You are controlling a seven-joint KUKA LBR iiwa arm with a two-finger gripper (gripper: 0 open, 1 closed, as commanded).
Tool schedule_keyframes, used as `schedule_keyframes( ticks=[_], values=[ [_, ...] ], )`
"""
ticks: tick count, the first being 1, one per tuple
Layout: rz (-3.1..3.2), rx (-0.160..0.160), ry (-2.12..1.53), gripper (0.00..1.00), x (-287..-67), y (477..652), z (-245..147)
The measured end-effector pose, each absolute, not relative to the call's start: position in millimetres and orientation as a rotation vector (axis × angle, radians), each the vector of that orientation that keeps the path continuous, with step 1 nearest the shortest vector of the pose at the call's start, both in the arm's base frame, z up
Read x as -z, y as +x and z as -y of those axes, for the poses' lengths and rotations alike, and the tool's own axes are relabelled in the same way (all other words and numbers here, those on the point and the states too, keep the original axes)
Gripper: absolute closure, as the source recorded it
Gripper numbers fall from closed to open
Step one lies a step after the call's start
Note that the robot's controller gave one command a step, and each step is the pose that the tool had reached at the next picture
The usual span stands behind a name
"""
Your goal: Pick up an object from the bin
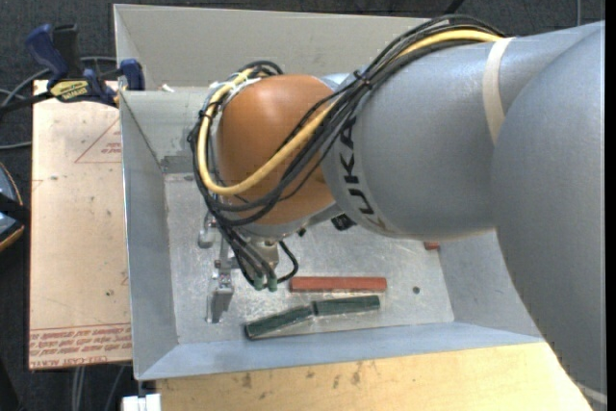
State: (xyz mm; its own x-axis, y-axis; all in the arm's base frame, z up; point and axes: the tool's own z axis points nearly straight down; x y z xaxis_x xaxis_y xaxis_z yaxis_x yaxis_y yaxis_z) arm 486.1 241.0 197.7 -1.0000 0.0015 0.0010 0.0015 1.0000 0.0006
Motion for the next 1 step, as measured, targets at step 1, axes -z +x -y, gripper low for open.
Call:
schedule_keyframes(
  ticks=[1],
  values=[
    [3.141,0.001,-0.003,0.0,-197.7,486.1,-240.9]
  ],
)
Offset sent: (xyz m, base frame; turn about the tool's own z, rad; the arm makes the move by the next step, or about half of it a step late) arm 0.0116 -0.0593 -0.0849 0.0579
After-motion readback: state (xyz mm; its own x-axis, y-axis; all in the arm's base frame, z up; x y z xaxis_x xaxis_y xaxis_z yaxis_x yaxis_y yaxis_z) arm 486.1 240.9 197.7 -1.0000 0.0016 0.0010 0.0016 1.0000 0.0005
